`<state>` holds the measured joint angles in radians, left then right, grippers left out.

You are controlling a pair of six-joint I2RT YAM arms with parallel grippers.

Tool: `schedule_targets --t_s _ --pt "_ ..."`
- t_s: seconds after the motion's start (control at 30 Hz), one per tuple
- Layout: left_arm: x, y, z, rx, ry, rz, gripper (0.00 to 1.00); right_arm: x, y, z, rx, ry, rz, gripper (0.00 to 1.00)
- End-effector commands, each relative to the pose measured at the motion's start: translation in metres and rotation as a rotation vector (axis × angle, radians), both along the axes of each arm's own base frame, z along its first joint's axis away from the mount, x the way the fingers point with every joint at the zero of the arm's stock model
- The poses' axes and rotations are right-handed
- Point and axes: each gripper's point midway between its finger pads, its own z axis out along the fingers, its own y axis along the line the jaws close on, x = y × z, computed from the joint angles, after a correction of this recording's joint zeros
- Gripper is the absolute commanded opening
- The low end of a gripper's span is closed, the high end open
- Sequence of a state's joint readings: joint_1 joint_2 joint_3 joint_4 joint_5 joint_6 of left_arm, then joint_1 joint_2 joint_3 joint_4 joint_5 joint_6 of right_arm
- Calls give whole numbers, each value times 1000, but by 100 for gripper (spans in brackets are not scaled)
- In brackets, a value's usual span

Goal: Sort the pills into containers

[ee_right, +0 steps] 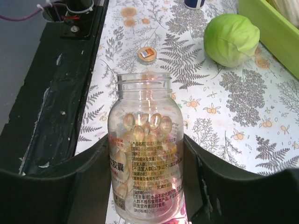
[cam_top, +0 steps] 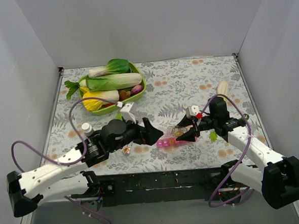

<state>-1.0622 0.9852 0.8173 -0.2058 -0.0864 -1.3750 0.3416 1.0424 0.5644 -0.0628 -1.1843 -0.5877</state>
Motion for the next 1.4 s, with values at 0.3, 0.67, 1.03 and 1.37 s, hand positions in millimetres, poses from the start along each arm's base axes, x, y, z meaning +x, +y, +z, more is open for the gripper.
schedule_targets --t_s 0.3,0.67,1.03,1.37 --pt "-12 144 -109 432 319 484 98 6 -5 -7 -50 -85 -12 1" --pt "11 145 -173 661 446 511 91 9 -10 -6 -43 -83 -31 1" --pt "17 149 -199 712 508 505 83 10 -11 -5 -37 -81 -32 1" --pt "15 155 -220 732 539 530 68 9 -12 -4 -33 -77 -32 1"
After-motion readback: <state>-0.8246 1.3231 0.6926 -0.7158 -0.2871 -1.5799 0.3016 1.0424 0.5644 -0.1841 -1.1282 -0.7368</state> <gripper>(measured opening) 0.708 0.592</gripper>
